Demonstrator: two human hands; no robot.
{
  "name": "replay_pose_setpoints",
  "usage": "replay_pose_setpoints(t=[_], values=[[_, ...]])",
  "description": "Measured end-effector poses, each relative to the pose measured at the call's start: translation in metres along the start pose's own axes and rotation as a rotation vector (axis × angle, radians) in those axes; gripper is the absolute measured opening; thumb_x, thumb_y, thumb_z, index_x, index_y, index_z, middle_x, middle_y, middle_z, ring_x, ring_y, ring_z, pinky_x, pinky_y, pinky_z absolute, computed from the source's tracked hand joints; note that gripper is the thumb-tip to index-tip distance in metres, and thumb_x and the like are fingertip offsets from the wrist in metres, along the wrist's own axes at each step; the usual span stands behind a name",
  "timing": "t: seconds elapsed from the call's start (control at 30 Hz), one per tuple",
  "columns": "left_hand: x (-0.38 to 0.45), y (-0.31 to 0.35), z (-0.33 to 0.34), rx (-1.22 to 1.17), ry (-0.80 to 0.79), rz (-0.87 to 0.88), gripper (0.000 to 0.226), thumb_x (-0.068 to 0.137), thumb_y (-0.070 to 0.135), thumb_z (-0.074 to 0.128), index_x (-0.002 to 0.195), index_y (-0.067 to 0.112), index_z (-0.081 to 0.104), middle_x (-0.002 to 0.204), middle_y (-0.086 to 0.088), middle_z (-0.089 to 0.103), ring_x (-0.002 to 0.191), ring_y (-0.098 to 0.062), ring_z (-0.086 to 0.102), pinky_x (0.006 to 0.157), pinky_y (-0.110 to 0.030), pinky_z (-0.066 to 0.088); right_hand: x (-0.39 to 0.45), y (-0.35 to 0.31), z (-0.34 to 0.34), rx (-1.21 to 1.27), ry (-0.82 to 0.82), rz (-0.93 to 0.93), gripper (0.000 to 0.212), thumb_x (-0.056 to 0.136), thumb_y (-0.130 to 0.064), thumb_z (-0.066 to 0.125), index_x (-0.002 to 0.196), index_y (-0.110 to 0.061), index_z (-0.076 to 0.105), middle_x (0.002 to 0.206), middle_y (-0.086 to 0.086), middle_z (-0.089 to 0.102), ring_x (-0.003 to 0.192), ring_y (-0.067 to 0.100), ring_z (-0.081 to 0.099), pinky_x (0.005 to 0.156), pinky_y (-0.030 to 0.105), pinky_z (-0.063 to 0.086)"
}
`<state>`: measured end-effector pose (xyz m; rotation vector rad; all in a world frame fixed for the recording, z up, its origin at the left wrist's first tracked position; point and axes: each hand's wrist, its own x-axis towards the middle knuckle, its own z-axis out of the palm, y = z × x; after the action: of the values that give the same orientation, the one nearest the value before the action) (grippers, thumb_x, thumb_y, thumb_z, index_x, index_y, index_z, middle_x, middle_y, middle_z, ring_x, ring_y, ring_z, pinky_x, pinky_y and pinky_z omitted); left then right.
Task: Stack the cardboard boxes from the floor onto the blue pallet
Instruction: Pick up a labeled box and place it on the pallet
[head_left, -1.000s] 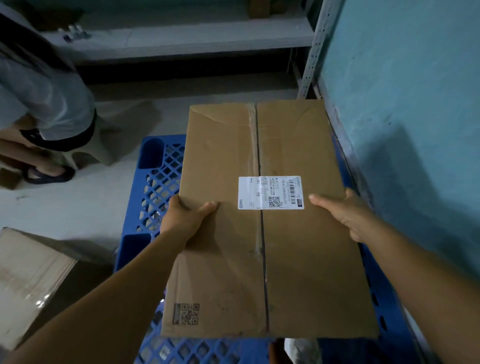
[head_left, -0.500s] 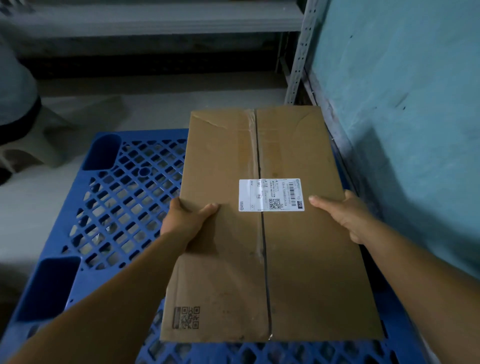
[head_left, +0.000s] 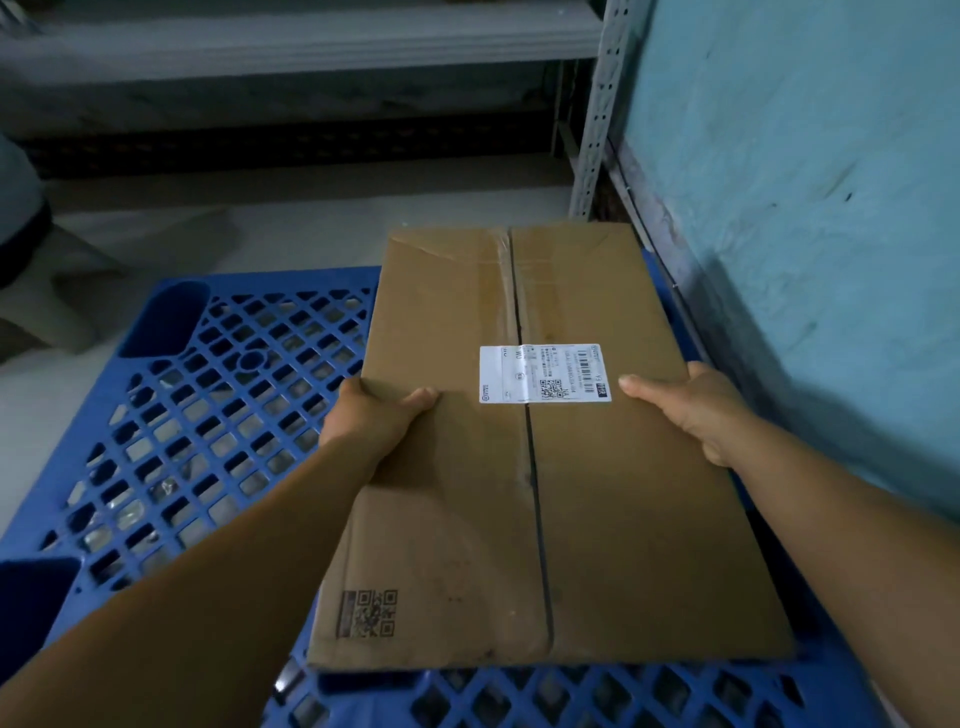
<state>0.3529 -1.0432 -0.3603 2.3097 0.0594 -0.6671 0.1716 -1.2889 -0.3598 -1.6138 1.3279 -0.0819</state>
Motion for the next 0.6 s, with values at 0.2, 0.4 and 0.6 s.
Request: replay_pose_setpoints(t=[0.2, 0.4, 0.6], values=[[0.001, 0.003, 0.0, 0.023, 0.009, 0.002, 0.099, 0.074, 0.061, 0.07, 0.15, 0.02, 0.022, 0.135, -0.01, 0.049, 0.112, -0.031, 0.054, 0.081, -0.038, 0.046, 0.004, -0.005, 0.002, -0.052, 0.028, 0.005, 0.107, 0.059, -0.057, 0.082, 0.144, -0.014, 0.033, 0.139, 0.006, 0.05, 0.119, 0.031, 0.054, 0.098, 0.052, 0.046], [-0.006, 0.0, -0.006, 0.013, -0.013, 0.058, 0.097, 0.077, 0.058, 0.069, 0.15, 0.021, 0.018, 0.137, -0.011, 0.047, 0.115, -0.032, 0.054, 0.092, -0.043, 0.049, -0.012, -0.012, 0.006, -0.116, 0.065, -0.028, 0.09, 0.076, -0.048, 0.075, 0.146, -0.013, 0.03, 0.143, 0.01, 0.046, 0.122, 0.031, 0.05, 0.1, 0.045, 0.044], [-0.026, -0.004, -0.031, -0.235, -0.022, 0.182, 0.098, 0.08, 0.055, 0.069, 0.154, 0.027, 0.012, 0.158, -0.004, 0.025, 0.139, -0.029, 0.035, 0.108, -0.046, 0.036, -0.056, -0.044, 0.03, -0.155, 0.236, -0.209, 0.091, 0.08, -0.058, 0.063, 0.151, -0.017, 0.022, 0.152, 0.004, 0.036, 0.136, 0.029, 0.038, 0.107, 0.043, 0.035]])
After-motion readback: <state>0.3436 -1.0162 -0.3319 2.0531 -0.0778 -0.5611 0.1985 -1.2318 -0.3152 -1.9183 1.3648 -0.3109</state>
